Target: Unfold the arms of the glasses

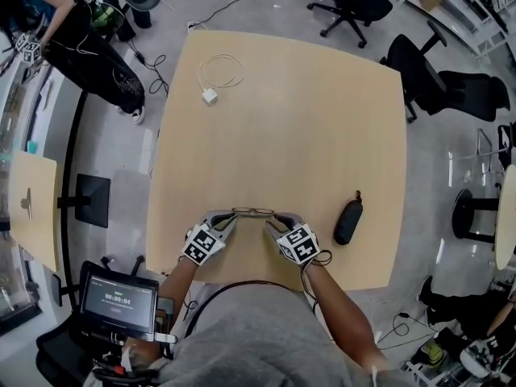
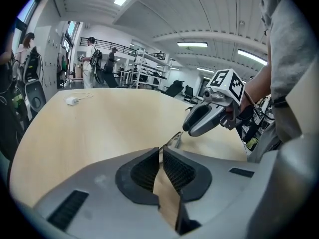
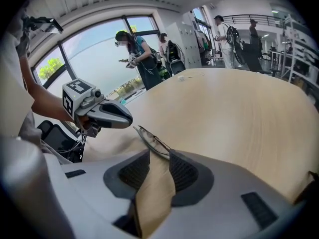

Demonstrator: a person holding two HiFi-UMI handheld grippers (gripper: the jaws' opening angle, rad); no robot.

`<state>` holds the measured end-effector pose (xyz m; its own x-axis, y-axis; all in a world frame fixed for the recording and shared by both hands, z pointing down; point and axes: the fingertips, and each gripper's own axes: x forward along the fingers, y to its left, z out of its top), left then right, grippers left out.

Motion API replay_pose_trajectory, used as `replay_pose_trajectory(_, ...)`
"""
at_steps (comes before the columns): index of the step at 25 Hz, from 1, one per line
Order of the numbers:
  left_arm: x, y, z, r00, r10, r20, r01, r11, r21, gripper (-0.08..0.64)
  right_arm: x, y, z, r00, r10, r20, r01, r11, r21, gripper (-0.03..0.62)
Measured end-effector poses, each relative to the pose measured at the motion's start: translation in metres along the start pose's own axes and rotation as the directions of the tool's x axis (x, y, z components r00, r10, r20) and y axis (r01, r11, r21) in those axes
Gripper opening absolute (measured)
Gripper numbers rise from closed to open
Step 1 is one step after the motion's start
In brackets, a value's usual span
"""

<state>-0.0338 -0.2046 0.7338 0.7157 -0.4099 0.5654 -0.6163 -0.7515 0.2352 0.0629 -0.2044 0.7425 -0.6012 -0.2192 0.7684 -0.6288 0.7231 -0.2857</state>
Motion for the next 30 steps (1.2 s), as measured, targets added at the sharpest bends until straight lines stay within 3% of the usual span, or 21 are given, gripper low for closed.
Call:
replay_pose_trajectory(16,0.017,-0.009,-0.024,0.989,-0.141,-0.041,0.139,0.989,-0.057,0.006,0.019,0.006,-0.009,0.996,-0.006,-0.086,0.002,0.999,-0.050,0.109)
replay_pose_trajectory(18,0.012,-0.006,-0.018,0.993,-0.120,-0.022,0.118,0.992,-0.051,0.006,0.020,0.006,-0.009,0.996,-0.006,-0.087,0.002,0.999,-0.054,0.109)
replay_pose_trajectory(22,0.005,0.019,-0.014,1.000,-0.011,-0.029,0.009,0.999,-0.045,0.006,0.018,0.004,-0.008,0.996,-0.002,-0.087,-0.003,0.998,-0.061,0.109)
replay_pose_trajectory(26,0.006,0.029,-0.024,0.995,-0.004,-0.102,-0.001,0.999,-0.049,0.006,0.018,0.005,-0.009,0.996,-0.005,-0.091,0.000,0.998,-0.060,0.109)
replay_pose_trajectory(30,0.006,0.032,-0.024,0.993,0.021,-0.120,-0.020,1.000,0.012,0.008,0.019,0.007,-0.008,0.996,-0.005,-0.086,-0.001,0.997,-0.076,0.109)
